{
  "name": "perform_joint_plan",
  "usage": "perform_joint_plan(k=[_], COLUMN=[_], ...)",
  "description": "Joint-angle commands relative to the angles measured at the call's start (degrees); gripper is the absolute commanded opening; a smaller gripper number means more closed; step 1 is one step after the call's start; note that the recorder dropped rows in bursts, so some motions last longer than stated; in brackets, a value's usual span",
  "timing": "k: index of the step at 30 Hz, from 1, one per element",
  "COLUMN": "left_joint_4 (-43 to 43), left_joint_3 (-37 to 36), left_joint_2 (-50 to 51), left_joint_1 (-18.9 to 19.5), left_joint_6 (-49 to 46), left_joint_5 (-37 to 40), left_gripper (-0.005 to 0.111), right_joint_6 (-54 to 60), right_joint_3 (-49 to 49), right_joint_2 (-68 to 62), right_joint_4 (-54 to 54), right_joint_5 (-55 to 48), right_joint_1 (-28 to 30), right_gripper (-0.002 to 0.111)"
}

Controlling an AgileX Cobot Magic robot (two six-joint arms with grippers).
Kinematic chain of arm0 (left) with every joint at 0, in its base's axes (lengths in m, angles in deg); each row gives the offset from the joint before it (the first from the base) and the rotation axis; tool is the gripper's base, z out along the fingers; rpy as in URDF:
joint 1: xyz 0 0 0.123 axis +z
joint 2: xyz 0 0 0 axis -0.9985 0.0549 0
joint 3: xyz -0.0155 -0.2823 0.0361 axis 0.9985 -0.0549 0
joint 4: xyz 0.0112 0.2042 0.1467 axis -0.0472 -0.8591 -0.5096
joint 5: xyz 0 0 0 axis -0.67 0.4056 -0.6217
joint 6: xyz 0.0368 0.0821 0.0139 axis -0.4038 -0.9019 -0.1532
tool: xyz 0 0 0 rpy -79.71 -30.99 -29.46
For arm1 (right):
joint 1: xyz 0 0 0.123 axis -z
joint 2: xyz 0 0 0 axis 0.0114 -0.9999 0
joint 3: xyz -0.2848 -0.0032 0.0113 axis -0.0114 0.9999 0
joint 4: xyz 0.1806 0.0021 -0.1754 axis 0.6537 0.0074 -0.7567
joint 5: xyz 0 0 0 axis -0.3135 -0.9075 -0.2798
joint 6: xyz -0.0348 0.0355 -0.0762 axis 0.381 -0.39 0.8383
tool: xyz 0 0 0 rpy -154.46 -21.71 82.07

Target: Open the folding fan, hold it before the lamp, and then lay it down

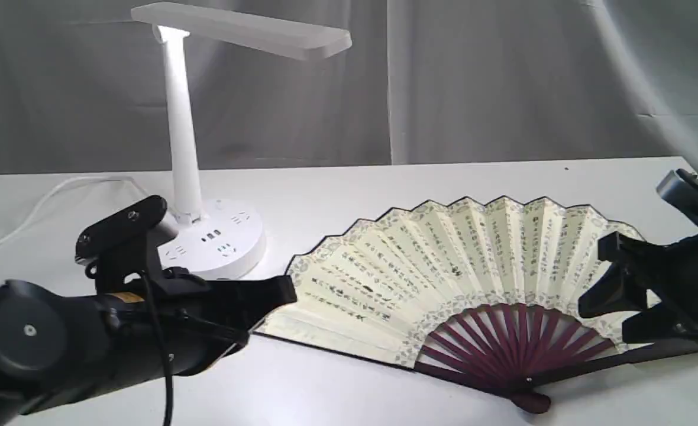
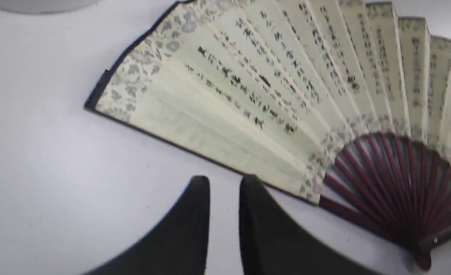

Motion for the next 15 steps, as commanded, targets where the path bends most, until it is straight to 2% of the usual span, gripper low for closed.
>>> perform_joint_plan(k=[1,8,12,15], left_joint_4=[-4.03,-15.61,-25.22,-32.91], left_joint_3=[0.12,0.23,0.23,0.23], left_joint_2=[-3.27,-8.09,-9.35,-9.48], left_joint_1=[5.41,19.25,26.19,29.85], left_joint_6=[-4.41,-3.5,2.62,6.33], left_joint_5=[11.57,29.15,35.1,37.33], left_gripper=[0.0,0.0,0.0,0.0], right_joint_6=[-2.53,-4.42,-9.1,-14.42], right_joint_3=[-0.81,-0.81,-0.81,-2.58], right_joint_2=[0.58,0.58,2.47,5.26], right_joint_4=[-3.78,-7.78,-13.68,-20.01], right_joint_5=[0.06,0.97,1.38,-0.59], right_joint_1=[-2.92,-6.6,-6.6,-7.1], right_gripper=[0.048,0.04,0.034,0.026])
